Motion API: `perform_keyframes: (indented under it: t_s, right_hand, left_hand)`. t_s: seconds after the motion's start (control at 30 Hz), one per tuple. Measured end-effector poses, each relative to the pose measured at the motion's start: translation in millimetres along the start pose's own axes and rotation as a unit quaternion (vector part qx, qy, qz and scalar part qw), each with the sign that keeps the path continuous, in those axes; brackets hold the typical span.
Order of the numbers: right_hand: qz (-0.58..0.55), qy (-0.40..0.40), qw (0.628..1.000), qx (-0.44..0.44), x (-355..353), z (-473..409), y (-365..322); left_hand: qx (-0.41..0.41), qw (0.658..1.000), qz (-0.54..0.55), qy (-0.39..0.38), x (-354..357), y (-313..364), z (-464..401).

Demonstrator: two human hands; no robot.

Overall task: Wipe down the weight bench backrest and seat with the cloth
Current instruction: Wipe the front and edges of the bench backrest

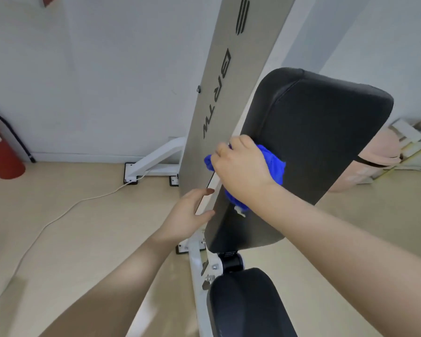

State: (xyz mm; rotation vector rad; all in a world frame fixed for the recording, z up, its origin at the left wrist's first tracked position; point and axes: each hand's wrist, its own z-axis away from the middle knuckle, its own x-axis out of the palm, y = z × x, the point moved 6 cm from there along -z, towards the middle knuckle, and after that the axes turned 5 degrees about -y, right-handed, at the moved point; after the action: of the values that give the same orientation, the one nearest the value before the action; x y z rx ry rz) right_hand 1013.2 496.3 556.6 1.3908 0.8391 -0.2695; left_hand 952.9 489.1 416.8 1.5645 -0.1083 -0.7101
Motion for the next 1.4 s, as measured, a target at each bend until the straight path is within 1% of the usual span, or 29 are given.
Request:
perform_keyframes:
  t_s: [0.07, 0.13, 0.2, 0.27, 0.3, 0.33, 0.43, 0.5, 0.57, 0.63, 0.67, 0.73, 0.8, 0.87, 0.9, 0.97, 1.07, 1.17, 1.23, 1.27, 1.3, 1.33, 1.4]
  right_hand:
    - [-0.003, 0.049, 0.996, 0.07, -19.7, -4.2, 24.7]
    - [-0.036, 0.061, 0.992, 0.106, -33.0, -6.2, 35.8]
    - [-0.029, 0.085, 0.99, 0.107, -23.8, -7.7, 26.2]
    - [-0.009, 0.067, 0.995, 0.076, 2.1, -1.2, -1.5]
    - [-0.015, 0.044, 0.997, 0.059, 17.8, 2.9, -18.7]
    - [-0.033, 0.004, 0.999, 0.042, 36.3, 7.8, -40.8]
    - [-0.054, -0.156, 0.986, -0.038, 87.1, 35.9, -113.4]
    - [-0.068, -0.2, 0.974, -0.083, 103.6, 48.4, -138.6]
    - [-0.083, -0.187, 0.972, -0.116, 101.9, 49.6, -137.9]
    - [-0.075, -0.127, 0.982, -0.121, 81.4, 39.0, -117.9]
    - [-0.072, -0.091, 0.987, -0.108, 68.1, 34.3, -101.7]
    - [-0.097, -0.031, 0.994, -0.048, 44.3, 26.5, -63.9]
    - [-0.122, 0.042, 0.992, 0.003, 24.0, 21.6, -41.3]
    - [-0.097, 0.086, 0.991, 0.032, 24.7, 20.9, -37.8]
    - [-0.088, 0.083, 0.992, 0.031, 33.1, 21.9, -46.8]
    - [-0.084, 0.015, 0.996, 0.017, 60.2, 23.9, -75.2]
    - [-0.09, -0.099, 0.99, -0.034, 96.1, 32.5, -117.8]
    - [-0.071, -0.167, 0.977, -0.11, 108.0, 47.0, -142.4]
    - [-0.075, -0.169, 0.972, -0.145, 108.1, 55.1, -148.0]
    - [-0.073, -0.164, 0.973, -0.145, 104.7, 54.7, -142.9]
    - [-0.065, -0.138, 0.979, -0.136, 96.1, 50.6, -132.3]
    - [-0.062, -0.087, 0.988, -0.111, 84.2, 44.6, -117.9]
    - [-0.108, -0.03, 0.993, -0.023, 66.9, 32.2, -85.6]
  left_hand:
    - [0.006, 0.999, 0.031, -0.017, 2.7, 10.1, -2.1]
    - [0.003, 0.998, 0.048, -0.037, 14.3, 15.8, -6.6]
    - [-0.009, 0.999, 0.042, -0.031, 23.8, 12.5, -10.4]
    - [-0.016, 0.998, 0.052, -0.042, 23.5, 7.9, -8.2]
    - [-0.021, 0.997, 0.053, -0.049, 19.5, 3.5, -3.7]
    - [-0.031, 0.997, 0.051, -0.051, 13.4, -5.5, 3.4]
    - [-0.051, 0.998, 0.03, -0.016, -16.0, -34.1, 31.7]
    - [-0.063, 0.998, 0.018, 0.005, -34.9, -44.9, 47.6]
    - [-0.062, 0.997, 0.026, 0.023, -51.7, -40.4, 51.1]
    - [-0.036, 0.998, 0.039, 0.033, -65.7, -17.9, 43.1]
    - [-0.003, 0.999, 0.033, 0.037, -72.5, 1.2, 35.1]
    - [0.078, 0.996, 0.005, 0.033, -79.7, 45.3, 16.8]
    - [0.134, 0.991, -0.026, 0.002, -79.9, 79.5, 1.3]
    - [0.18, 0.981, -0.066, -0.043, -65.1, 107.0, -14.0]
    - [0.194, 0.975, -0.09, -0.058, -55.6, 113.1, -17.8]
    - [0.201, 0.971, -0.106, -0.077, -36.5, 107.9, -20.2]
    - [0.164, 0.979, -0.065, -0.101, -22.6, 89.9, -15.6]
    - [0.155, 0.978, -0.093, -0.104, -24.6, 93.4, -17.0]
    - [0.155, 0.972, -0.141, -0.106, -25.3, 95.2, -13.6]
    - [0.161, 0.968, -0.161, -0.109, -24.5, 93.1, -11.4]
    - [0.164, 0.964, -0.173, -0.119, -23.6, 89.3, -8.0]
    - [0.158, 0.962, -0.178, -0.131, -21.8, 83.2, -5.0]
    - [0.146, 0.965, -0.167, -0.143, -20.3, 75.6, 0.7]
